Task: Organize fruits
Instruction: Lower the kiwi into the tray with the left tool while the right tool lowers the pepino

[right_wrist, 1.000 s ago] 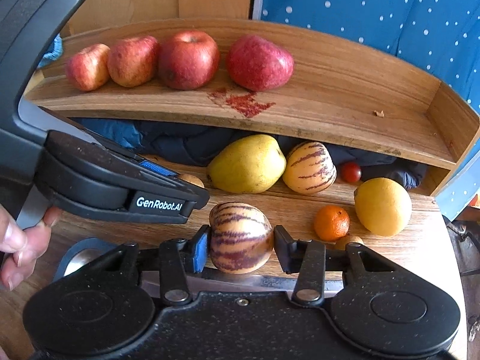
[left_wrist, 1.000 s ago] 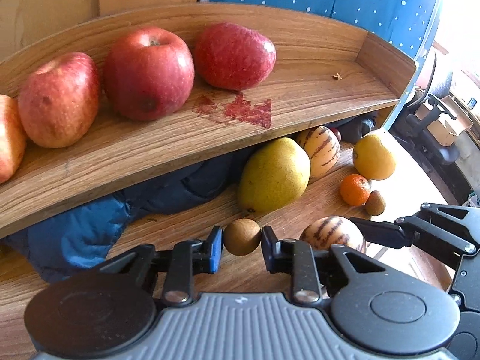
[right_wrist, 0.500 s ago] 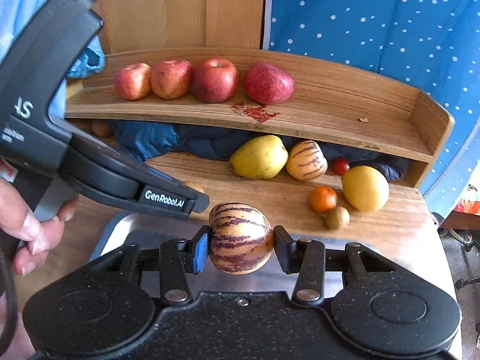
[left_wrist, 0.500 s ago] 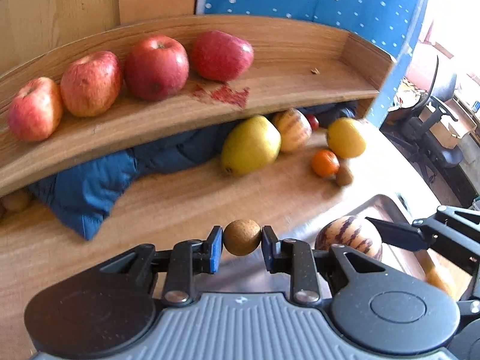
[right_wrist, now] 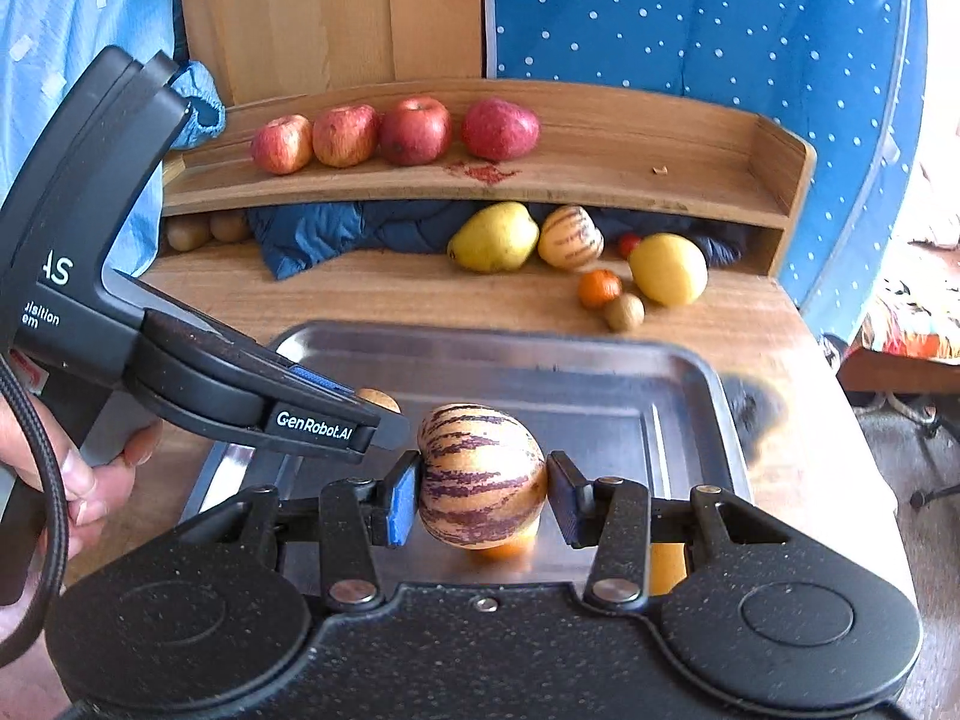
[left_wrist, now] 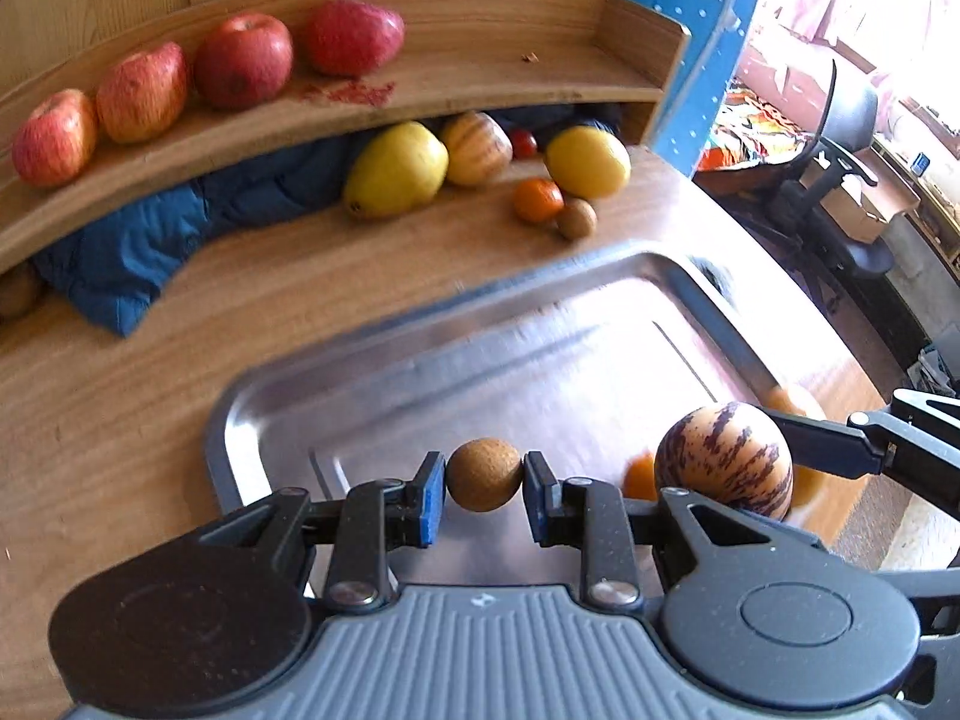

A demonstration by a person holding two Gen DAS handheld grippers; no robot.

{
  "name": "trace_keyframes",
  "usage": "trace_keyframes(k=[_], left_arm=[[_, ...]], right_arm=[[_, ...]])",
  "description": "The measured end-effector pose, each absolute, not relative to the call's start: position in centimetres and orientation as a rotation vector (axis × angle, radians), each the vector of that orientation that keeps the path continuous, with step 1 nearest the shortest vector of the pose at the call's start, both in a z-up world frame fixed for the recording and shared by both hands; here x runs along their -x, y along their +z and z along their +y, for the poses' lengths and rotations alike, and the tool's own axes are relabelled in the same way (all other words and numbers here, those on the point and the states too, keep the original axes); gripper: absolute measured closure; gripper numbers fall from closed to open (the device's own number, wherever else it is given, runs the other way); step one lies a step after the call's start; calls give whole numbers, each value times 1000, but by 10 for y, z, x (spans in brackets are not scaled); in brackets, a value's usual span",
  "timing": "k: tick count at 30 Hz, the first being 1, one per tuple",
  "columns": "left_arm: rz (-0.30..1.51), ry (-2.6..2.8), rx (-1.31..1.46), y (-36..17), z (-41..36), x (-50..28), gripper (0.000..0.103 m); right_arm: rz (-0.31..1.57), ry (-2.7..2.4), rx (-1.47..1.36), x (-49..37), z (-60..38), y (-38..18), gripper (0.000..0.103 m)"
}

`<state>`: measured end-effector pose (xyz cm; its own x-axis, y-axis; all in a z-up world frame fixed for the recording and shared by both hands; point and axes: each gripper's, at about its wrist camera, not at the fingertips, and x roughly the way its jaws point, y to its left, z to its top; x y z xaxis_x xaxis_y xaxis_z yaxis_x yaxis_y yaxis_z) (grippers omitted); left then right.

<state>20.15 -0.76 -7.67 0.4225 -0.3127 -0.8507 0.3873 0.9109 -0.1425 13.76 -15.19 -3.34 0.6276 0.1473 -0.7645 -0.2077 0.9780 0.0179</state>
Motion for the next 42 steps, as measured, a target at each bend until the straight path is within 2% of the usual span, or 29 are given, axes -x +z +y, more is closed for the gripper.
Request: trace_keyframes(k=[11, 23, 29, 32, 35, 38, 40, 42], left_arm=[[1067, -441, -83, -77, -8, -168, 73], [1135, -405, -57, -87, -1, -160, 73], [1143, -378, -28, -87, 3, -157, 71], [1149, -360, -13, -86, 5, -156, 63], [1150, -342, -13, -83, 7, -155, 39], [1151, -325, -22, -80, 9, -153, 31], [1156, -307, -23, -77, 12, -151, 23], [1155, -299, -16, -74, 16, -149, 15]], right_arm=[[969, 200, 43, -117, -152, -53, 56], [957, 224, 106, -118, -143, -57, 56], [963, 235, 101, -118, -144, -57, 53], [959, 233, 100, -116, -145, -54, 42], [954, 228, 96, -112, -146, -51, 34], [945, 215, 88, -107, -148, -48, 25], [939, 204, 81, -104, -148, -46, 16], [933, 199, 73, -100, -148, -44, 12]])
